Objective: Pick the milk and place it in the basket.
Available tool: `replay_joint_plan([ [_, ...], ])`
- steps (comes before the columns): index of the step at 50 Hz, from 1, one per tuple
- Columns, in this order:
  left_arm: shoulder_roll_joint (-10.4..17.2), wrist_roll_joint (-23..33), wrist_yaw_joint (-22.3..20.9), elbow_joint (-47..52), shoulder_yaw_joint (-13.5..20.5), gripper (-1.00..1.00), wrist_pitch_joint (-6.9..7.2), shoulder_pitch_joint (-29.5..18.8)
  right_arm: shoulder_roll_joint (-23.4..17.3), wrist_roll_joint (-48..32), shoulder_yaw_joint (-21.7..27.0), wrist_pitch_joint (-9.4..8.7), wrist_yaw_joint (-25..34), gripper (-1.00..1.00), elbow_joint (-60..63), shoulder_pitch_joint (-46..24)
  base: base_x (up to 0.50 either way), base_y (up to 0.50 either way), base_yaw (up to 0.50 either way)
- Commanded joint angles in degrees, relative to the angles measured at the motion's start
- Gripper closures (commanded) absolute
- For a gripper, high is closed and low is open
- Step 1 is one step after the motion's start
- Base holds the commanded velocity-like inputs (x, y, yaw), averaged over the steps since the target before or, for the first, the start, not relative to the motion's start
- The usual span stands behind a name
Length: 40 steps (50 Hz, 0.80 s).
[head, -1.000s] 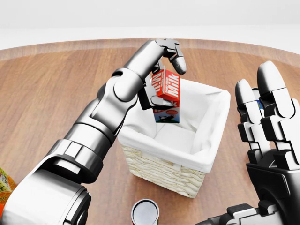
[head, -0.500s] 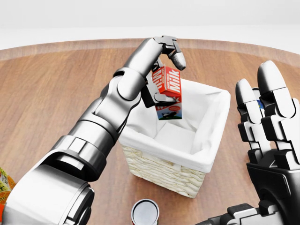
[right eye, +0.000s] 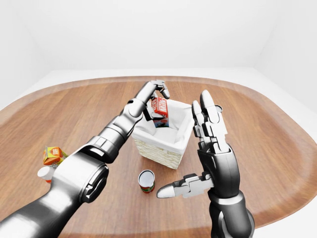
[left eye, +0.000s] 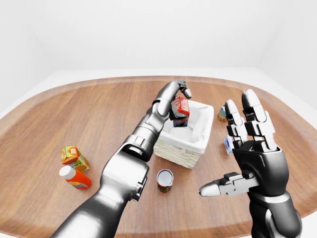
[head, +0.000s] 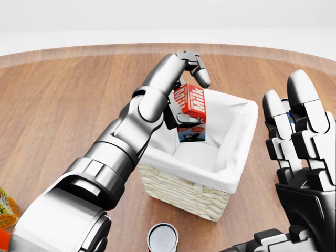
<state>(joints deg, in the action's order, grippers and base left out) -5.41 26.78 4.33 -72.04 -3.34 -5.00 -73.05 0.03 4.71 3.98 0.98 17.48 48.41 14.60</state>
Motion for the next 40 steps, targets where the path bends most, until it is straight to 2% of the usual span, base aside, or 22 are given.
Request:
replay_joint_plan([
  [1, -0.98, 0.21, 2.30, 0.82, 2.23, 1.00, 0.00, -1.01, 0.03, -0.02, -0.21, 0.81, 0.13, -1.00, -0.52, 0.48, 0.00, 0.00, 0.00],
  [9, -1.43, -0.07, 2.72, 0.56, 2.40, 1.00, 0.00, -1.24, 0.09, -0.10, -0.38, 1.42, 0.16, -1.00, -1.08, 0.66, 0.00, 0.00, 0.00],
  [24, -1.16, -0.86, 3.39, -0.50, 3.14, 1.00, 0.00, -1.43, -0.07, 0.15, -0.44, 1.10, 0.28, -1.00, -0.43, 0.90, 0.00, 0.00, 0.00],
  [25, -1.03, -1.43, 4.40, -0.24, 3.64, -1.00, 0.00, -1.74, -0.07, 0.37, -0.33, 0.86, 0.29, -1.00, -0.34, 0.84, 0.00, 0.00, 0.00],
  [35, 0.13, -4.61, 2.81, 0.45, 4.21, -1.00, 0.00, -2.90, -0.05, 0.19, -0.30, 0.48, 0.42, -1.00, -0.19, 0.55, 0.00, 0.00, 0.00],
  [38, 0.06, -5.36, 3.34, 0.50, 4.37, -1.00, 0.00, -2.70, -0.04, 0.34, -0.34, -0.68, 0.11, -1.00, 0.68, 0.15, 0.00, 0.00, 0.00],
  [40, 0.09, -6.17, 3.39, 0.76, 4.60, -1.00, 0.00, -2.69, -0.05, 0.29, -0.46, -0.70, 0.09, -1.00, 0.78, 0.11, 0.00, 0.00, 0.00],
])
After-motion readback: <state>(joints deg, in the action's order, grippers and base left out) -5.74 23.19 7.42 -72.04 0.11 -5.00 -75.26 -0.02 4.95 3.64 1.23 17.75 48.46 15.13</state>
